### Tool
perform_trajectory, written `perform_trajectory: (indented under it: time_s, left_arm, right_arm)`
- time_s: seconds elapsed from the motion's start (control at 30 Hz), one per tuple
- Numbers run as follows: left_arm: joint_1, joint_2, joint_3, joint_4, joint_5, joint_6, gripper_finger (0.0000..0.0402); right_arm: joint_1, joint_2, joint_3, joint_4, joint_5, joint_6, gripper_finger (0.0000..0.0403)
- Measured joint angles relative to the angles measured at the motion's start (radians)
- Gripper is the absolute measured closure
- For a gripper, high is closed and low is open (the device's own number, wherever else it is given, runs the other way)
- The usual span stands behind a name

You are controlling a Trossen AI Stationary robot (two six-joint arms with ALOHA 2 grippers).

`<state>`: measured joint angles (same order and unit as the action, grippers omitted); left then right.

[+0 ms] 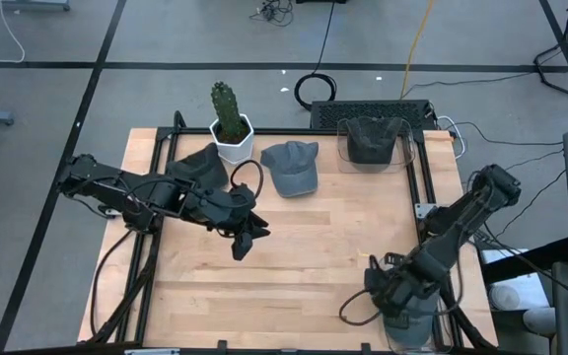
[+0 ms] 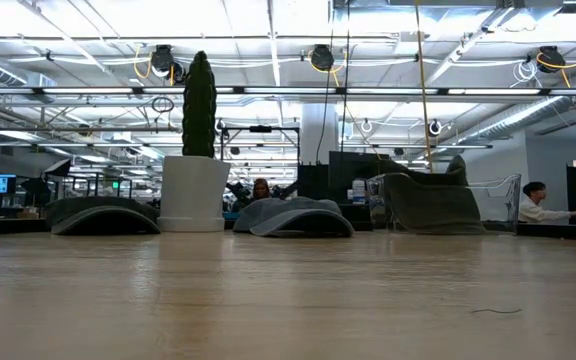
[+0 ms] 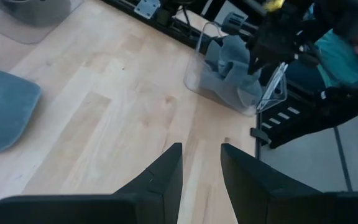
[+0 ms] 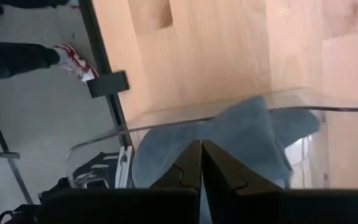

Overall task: Pick & Place hat
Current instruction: Put the bottom gray cap into the bottom transparent bin

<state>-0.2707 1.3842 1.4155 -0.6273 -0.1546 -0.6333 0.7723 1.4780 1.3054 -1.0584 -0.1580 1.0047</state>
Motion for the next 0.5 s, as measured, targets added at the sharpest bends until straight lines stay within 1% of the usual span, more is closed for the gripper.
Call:
perform_trajectory:
  time_s: [0.07, 0.27, 0.4, 0.5]
  left_arm:
    - [0.000, 0.000, 0.000, -0.017, -0.002, 0.005, 0.0284]
    - [0.000, 0.000, 0.000, -0.036, -0.001, 0.031, 0.0284]
    - [0.000, 0.000, 0.000, -0.036, -0.001, 0.053, 0.0284]
    - [0.000, 0.000, 0.000, -0.036, -0.001, 0.060, 0.0284]
  right_arm:
    - [-0.005, 0.020, -0.002, 0.012, -0.002, 0.000, 0.0402]
    - [-0.008, 0.024, -0.017, 0.038, 0.005, 0.011, 0.0403]
    - [-0.013, 0.024, -0.069, 0.064, 0.003, 0.051, 0.0403]
    - [-0.015, 0.024, -0.124, 0.121, -0.002, 0.090, 0.0403]
